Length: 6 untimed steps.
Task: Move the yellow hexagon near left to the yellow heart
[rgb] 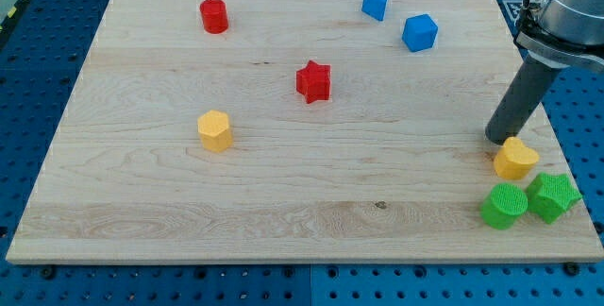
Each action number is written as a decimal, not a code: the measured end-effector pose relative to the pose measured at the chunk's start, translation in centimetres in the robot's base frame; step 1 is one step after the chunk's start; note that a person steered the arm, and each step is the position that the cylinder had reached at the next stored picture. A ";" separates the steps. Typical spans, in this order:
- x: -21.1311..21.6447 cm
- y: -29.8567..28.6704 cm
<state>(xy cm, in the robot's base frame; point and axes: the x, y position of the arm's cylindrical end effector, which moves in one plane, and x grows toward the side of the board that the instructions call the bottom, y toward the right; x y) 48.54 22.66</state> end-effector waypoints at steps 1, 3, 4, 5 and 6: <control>0.5 1.3; 0.5 1.3; 0.5 1.2; 0.5 1.2; 0.5 1.2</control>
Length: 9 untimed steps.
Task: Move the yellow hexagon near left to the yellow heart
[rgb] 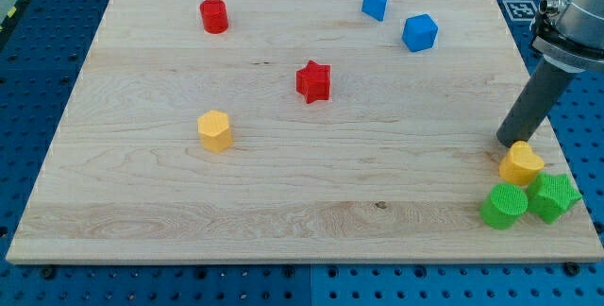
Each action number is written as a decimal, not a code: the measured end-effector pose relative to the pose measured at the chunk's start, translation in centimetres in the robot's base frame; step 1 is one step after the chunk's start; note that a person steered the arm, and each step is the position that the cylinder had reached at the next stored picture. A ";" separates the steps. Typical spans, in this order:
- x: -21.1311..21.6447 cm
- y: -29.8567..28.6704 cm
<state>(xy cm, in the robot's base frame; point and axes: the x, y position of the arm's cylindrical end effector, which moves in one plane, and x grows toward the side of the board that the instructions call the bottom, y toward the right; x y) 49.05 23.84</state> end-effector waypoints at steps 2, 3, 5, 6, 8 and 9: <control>-2.0 -2.0; -2.4 -3.8; -2.4 -9.4; -2.5 -11.5; -2.4 -16.6; -2.4 -18.8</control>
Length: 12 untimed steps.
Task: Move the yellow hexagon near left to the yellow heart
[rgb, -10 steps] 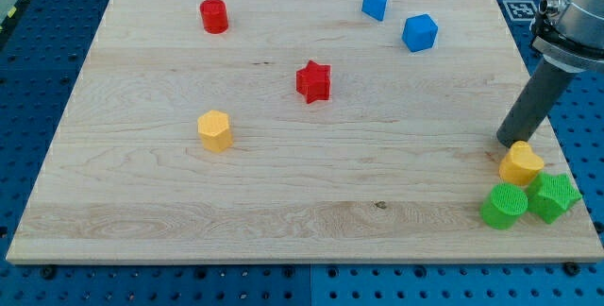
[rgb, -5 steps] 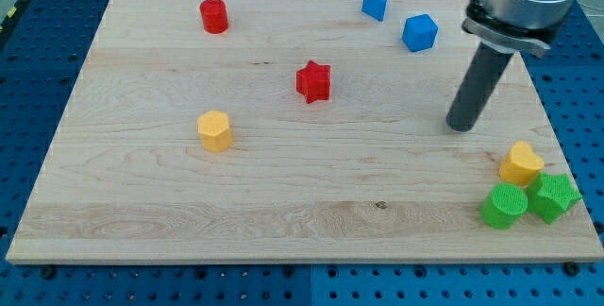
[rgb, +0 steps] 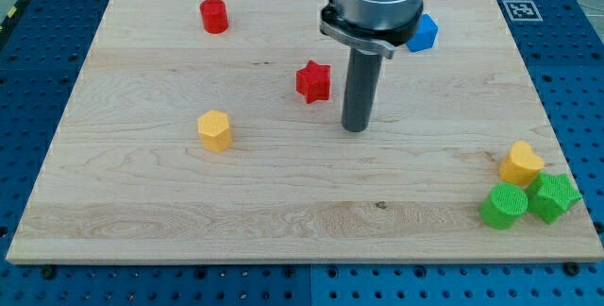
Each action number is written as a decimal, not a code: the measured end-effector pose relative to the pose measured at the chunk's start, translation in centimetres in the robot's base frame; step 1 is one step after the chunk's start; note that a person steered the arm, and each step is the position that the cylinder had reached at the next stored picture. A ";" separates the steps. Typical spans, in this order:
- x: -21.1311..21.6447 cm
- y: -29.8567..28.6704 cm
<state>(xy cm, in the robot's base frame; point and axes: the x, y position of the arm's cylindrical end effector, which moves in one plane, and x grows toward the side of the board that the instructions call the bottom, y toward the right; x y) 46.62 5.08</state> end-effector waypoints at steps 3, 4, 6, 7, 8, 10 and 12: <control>-2.6 -5.4; -3.2 -7.9; -4.1 -12.0; -4.2 -15.6; -4.5 -19.2; -1.0 -21.9; 0.7 -18.8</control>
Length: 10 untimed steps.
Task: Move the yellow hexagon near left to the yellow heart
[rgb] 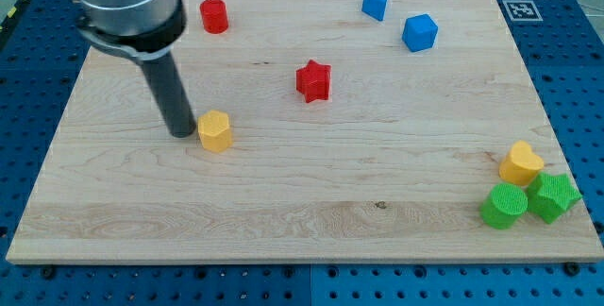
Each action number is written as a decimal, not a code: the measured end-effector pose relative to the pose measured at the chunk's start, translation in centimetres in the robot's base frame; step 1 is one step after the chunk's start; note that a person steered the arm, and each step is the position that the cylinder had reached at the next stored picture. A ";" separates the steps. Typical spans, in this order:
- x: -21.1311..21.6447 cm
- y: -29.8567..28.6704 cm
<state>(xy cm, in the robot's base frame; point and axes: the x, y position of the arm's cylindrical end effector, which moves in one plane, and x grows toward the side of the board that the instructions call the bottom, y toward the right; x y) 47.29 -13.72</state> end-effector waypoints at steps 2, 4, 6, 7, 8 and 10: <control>0.0 3.4; 1.8 4.4; 1.5 5.8; 1.5 6.5; 1.5 6.6; 4.0 7.8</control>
<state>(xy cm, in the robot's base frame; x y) 51.31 -5.91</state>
